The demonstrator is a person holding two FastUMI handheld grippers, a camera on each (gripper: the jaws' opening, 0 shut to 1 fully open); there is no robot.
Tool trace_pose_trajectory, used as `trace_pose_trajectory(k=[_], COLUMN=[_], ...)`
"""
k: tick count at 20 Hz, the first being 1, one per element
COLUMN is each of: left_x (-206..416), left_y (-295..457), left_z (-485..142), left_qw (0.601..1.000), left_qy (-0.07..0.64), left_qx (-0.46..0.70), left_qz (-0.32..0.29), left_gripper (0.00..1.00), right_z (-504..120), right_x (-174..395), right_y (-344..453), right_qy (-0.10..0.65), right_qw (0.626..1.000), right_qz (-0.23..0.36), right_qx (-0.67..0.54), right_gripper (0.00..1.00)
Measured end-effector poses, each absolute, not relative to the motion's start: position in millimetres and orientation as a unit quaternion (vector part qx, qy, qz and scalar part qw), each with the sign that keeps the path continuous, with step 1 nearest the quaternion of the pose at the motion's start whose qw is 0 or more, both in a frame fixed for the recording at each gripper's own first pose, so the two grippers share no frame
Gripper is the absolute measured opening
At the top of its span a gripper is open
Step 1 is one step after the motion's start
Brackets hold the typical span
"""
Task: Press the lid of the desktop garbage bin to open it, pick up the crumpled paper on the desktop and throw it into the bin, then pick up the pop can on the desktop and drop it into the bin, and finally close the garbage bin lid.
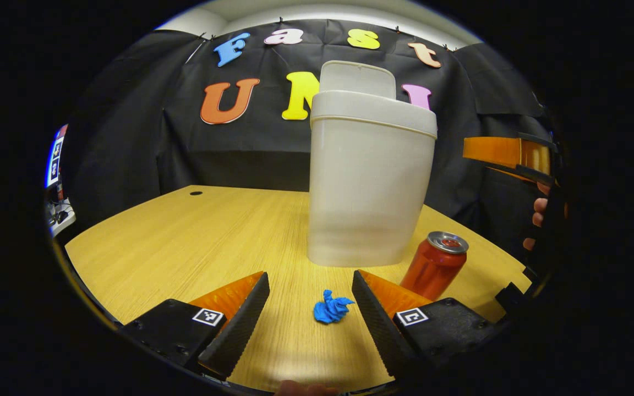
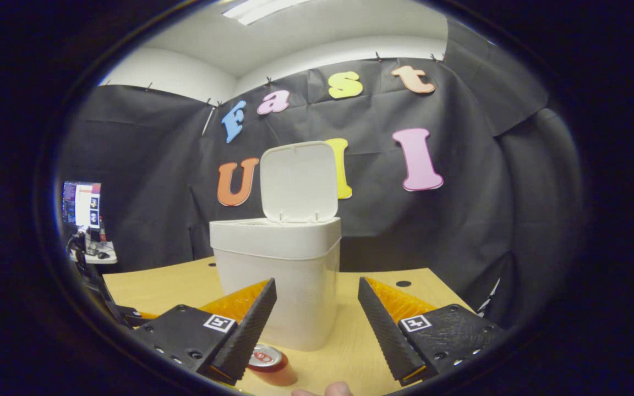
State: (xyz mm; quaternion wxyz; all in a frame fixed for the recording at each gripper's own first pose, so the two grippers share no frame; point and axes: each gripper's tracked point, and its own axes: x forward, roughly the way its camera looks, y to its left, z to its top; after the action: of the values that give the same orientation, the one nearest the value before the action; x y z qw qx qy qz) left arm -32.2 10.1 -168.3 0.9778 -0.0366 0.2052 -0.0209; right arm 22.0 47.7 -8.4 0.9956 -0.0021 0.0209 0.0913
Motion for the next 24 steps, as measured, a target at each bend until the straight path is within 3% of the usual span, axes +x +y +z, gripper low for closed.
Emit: trace_pose_trajectory(k=[7, 11, 15, 16, 17, 19, 20, 22, 24], left_x=[-26.6, -24.6, -25.9, -27.2, -27.6, -28.6, -29.0, -30.9, -32.9], left_y=[1.2, -10.6, -11.9, -13.4, -13.3, -8.8, -6.1, -6.1, -6.8], left_z=[-199.6, -211.2, -221.5, -221.7, -222.3, -223.6, -223.0, -223.0, -221.5], left_qw=[0.964, 0.956, 0.949, 0.947, 0.947, 0.947, 0.948, 0.948, 0.948], left_qy=[0.259, 0.287, 0.308, 0.313, 0.312, 0.314, 0.313, 0.311, 0.309], left_qx=[-0.042, -0.051, -0.039, -0.046, -0.049, -0.050, -0.052, -0.059, -0.064], left_qz=[-0.031, -0.046, -0.052, -0.053, -0.051, -0.042, -0.036, -0.035, -0.038], left_gripper=[0.98, 0.90, 0.72, 0.63, 0.65, 0.58, 0.47, 0.33, 0.28], right_z=[-38.9, -54.0, -55.9, -58.2, -59.8, -61.6, -62.2, -62.8, -62.1], right_x=[21.0, 21.7, 20.3, 20.4, 20.3, 17.3, 14.8, 11.2, 8.6], right_y=[28.3, 29.0, 30.0, 31.4, 32.7, 37.7, 40.0, 42.6, 44.8], right_qy=[0.050, 0.076, 0.077, 0.080, 0.083, 0.086, 0.086, 0.084, 0.083], right_qw=[0.996, 0.993, 0.993, 0.992, 0.992, 0.991, 0.991, 0.991, 0.991], right_qz=[0.075, 0.078, 0.079, 0.080, 0.082, 0.088, 0.091, 0.095, 0.097], right_qx=[0.018, 0.043, 0.050, 0.051, 0.052, 0.052, 0.050, 0.041, 0.035], right_gripper=[0.93, 0.93, 0.95, 0.95, 0.95, 0.95, 0.95, 0.95, 0.95])
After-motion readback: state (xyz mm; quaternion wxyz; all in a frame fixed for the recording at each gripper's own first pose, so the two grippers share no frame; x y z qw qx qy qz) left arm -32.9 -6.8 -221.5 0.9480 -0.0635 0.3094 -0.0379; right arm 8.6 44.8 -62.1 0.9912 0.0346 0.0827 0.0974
